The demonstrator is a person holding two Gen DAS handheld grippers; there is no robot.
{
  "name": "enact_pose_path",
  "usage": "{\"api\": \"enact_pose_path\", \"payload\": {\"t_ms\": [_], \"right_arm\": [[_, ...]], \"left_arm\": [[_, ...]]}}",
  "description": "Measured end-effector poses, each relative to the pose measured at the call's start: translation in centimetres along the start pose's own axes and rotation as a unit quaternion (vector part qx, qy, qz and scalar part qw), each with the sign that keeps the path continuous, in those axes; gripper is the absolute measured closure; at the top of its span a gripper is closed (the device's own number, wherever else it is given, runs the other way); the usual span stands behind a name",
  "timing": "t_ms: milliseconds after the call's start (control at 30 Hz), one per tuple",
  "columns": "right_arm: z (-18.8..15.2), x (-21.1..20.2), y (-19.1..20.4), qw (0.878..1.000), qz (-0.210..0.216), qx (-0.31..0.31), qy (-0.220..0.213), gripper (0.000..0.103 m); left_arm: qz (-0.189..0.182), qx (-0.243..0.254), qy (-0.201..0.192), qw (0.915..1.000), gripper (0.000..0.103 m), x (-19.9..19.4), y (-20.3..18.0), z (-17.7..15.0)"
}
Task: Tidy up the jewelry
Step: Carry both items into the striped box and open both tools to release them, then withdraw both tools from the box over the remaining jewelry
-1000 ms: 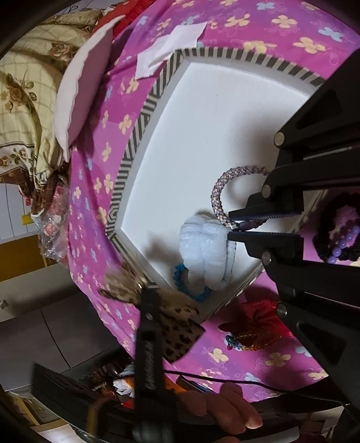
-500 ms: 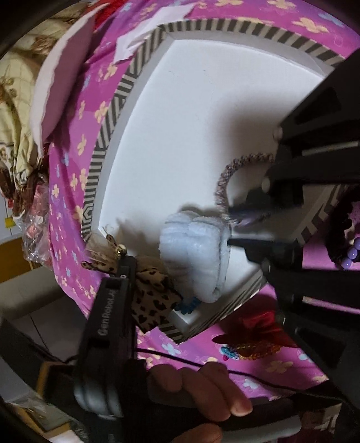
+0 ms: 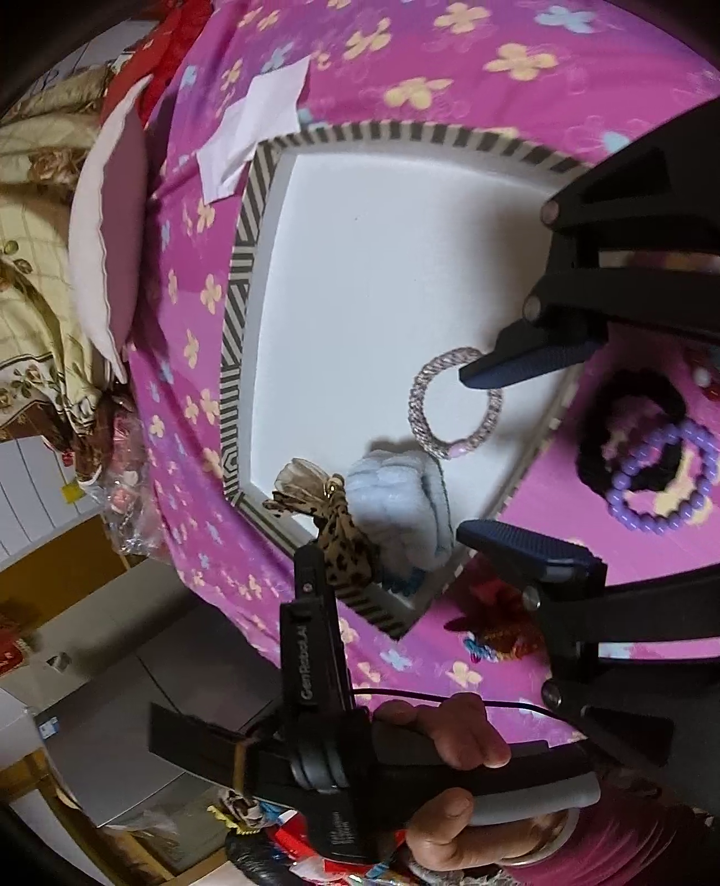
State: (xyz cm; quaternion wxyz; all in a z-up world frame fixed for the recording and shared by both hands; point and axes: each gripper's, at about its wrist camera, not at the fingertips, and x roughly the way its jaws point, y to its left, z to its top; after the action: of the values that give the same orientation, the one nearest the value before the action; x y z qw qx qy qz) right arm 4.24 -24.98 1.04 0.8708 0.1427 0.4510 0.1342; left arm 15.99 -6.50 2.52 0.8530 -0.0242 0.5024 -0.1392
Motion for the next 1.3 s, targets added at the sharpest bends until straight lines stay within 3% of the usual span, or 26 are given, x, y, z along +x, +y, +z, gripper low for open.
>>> {"api": "enact_pose_path", "payload": {"t_ms": [267,833,1300], "right_arm": [[-2.0,-2.6,1.4,1.0,-0.011,0.0,-0.02,0.049],[-5.3,-6.9,3.9,0.998,-0.032,-0.015,-0.052,0.046],[-7.0,-10.1,5.5,0.996,-0.035,-0.033,-0.077,0.043]], "left_arm": [[0.051,0.03,-0.045,0.9972,0.045,-4.7,-0.7,-3.5],[0.081,0.019,-0.078,0.9934,0.045,-9.8,0.0,-10.5],[0.087,0.003,-0.092,0.992,0.045,-12.2,-0.1,-13.7]]}}
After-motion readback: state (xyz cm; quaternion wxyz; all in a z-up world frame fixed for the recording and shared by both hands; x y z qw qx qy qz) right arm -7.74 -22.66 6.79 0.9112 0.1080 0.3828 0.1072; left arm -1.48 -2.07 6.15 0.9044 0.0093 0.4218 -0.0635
